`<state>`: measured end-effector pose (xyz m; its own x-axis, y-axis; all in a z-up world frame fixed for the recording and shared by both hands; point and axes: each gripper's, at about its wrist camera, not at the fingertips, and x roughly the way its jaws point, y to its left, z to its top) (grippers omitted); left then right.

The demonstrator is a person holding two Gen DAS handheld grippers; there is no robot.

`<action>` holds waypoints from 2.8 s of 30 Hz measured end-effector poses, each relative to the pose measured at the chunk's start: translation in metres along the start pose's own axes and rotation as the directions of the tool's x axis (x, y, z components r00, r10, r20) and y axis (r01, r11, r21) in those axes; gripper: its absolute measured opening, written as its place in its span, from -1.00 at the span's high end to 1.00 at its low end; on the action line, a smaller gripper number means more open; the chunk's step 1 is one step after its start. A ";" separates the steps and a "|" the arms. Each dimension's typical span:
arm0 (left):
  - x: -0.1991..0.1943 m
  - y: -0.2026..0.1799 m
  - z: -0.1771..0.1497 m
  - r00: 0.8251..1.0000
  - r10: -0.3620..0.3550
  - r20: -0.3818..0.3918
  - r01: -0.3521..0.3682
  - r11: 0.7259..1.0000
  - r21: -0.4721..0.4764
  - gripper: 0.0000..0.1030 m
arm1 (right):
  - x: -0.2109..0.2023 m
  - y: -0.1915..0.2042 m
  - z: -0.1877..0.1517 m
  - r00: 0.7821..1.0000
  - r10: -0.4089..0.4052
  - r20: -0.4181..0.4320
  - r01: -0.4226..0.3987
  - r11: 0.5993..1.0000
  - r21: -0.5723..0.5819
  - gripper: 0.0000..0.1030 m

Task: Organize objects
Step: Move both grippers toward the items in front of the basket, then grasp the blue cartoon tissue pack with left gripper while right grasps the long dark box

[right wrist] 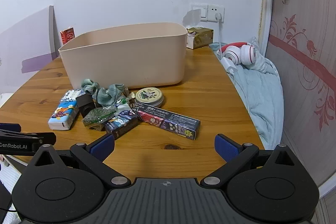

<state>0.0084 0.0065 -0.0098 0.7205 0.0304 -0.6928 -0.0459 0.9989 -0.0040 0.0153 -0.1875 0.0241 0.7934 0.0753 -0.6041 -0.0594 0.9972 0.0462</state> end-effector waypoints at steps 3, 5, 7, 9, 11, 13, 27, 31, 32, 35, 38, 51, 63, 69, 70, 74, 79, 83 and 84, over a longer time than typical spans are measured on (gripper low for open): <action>0.001 0.000 0.000 1.000 0.002 -0.001 -0.002 1.000 -0.001 -1.00 | -0.001 0.000 0.000 1.000 -0.008 0.003 0.008 1.000 0.001 -1.00; 0.002 0.001 0.000 1.000 0.003 -0.001 -0.003 1.000 -0.003 -1.00 | -0.002 -0.001 0.000 1.000 -0.009 0.003 0.009 1.000 0.002 -1.00; 0.002 0.000 -0.001 1.000 0.003 0.000 -0.003 1.000 -0.003 -1.00 | -0.002 -0.001 0.000 1.000 -0.009 0.004 0.009 1.000 0.002 -1.00; 0.002 0.000 -0.001 1.000 0.002 -0.002 -0.002 1.000 -0.001 -1.00 | -0.002 -0.001 -0.001 1.000 -0.008 0.004 0.008 1.000 0.002 -1.00; 0.002 0.000 -0.001 1.000 0.001 -0.003 -0.001 1.000 0.001 -1.00 | -0.002 -0.001 -0.001 1.000 -0.010 0.004 0.010 1.000 0.003 -1.00; 0.002 -0.001 -0.001 1.000 0.001 -0.003 -0.001 1.000 0.003 -1.00 | -0.002 -0.002 -0.002 1.000 -0.009 0.003 0.009 1.000 0.007 -1.00; 0.005 0.003 0.004 1.000 0.009 -0.003 -0.009 1.000 -0.013 -1.00 | 0.002 -0.006 0.000 1.000 0.001 -0.005 -0.001 1.000 0.000 -1.00; 0.007 0.005 0.008 1.000 0.019 0.000 -0.019 1.000 -0.020 -1.00 | 0.005 -0.009 0.003 1.000 0.003 -0.002 -0.003 1.000 -0.002 -1.00; 0.008 0.006 0.009 1.000 0.023 0.001 -0.023 1.000 -0.021 -1.00 | 0.006 -0.010 0.003 1.000 0.006 0.000 -0.006 1.000 -0.002 -1.00; 0.011 0.008 0.011 0.999 0.032 0.001 -0.032 0.999 -0.030 -1.00 | 0.010 -0.012 0.006 1.000 0.018 0.003 -0.018 1.000 -0.005 -1.00; 0.014 0.012 0.014 1.000 0.019 0.002 -0.019 0.999 -0.041 -1.00 | 0.016 -0.012 0.008 1.000 0.020 0.002 -0.020 1.000 -0.022 -1.00; 0.045 0.014 0.026 1.000 -0.013 -0.026 0.011 0.998 -0.056 -1.00 | 0.053 -0.015 0.021 0.999 0.053 -0.003 -0.052 0.990 -0.133 -1.00; 0.072 0.004 0.033 0.998 -0.006 -0.066 0.004 1.000 -0.026 -0.74 | 0.089 -0.018 0.033 0.991 0.099 -0.086 -0.121 0.945 -0.303 -0.82; 0.075 0.001 0.034 0.998 0.005 -0.064 -0.005 1.000 0.008 -0.64 | 0.103 -0.015 0.033 0.983 0.114 -0.142 -0.155 0.934 -0.323 -0.39; 0.074 0.002 0.034 0.998 0.006 -0.059 -0.006 1.000 0.007 -0.54 | 0.103 -0.014 0.032 0.982 0.122 -0.143 -0.163 0.932 -0.325 -0.35; 0.072 0.006 0.036 0.999 0.012 -0.050 -0.012 1.000 -0.001 -0.18 | 0.099 -0.008 0.031 0.978 0.145 -0.149 -0.189 0.919 -0.346 -0.05; 0.069 0.010 0.038 0.999 0.010 -0.047 -0.010 1.000 -0.001 0.09 | 0.093 -0.001 0.027 0.973 0.167 -0.159 -0.216 0.901 -0.376 0.29; 0.067 0.011 0.037 0.999 0.000 -0.049 0.000 1.000 -0.001 0.10 | 0.086 0.004 0.025 0.968 0.186 -0.170 -0.238 0.894 -0.379 0.48; 0.065 0.012 0.037 0.999 -0.004 -0.048 0.004 1.000 -0.002 0.10 | 0.084 0.004 0.025 0.967 0.189 -0.173 -0.243 0.894 -0.377 0.56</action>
<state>0.0805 0.0214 -0.0287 0.6869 0.0250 -0.7264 -0.0446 0.9990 -0.0077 0.0968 -0.1773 -0.0071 0.6507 0.2617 -0.7128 -0.4739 0.8735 -0.1119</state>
